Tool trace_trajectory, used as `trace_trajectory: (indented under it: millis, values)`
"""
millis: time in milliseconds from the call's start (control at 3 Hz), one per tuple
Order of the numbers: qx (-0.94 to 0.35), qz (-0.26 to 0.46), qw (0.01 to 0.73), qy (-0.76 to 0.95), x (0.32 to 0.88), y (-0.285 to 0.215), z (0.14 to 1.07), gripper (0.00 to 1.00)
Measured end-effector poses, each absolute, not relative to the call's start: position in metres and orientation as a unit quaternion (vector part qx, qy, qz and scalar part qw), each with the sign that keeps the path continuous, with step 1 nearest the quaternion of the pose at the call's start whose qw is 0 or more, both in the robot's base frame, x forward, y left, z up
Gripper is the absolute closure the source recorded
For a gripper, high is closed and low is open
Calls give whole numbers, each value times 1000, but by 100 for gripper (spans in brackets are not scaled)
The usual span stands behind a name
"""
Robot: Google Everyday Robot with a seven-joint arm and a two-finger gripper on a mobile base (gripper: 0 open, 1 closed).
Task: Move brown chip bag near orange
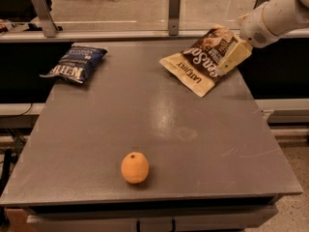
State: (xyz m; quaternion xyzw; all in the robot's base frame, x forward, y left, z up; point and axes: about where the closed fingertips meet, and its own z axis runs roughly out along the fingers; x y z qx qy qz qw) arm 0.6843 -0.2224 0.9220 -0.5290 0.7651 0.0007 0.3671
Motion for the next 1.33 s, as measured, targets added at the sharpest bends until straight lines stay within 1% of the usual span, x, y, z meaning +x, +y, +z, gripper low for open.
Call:
trace_trajectory:
  millis: [667, 1000, 1333]
  values:
    - [-468, 74, 408, 780, 753, -221, 892, 0]
    - [-449, 87, 409, 790, 767, -228, 874, 17]
    - [-449, 90, 405, 792, 769, -232, 862, 41]
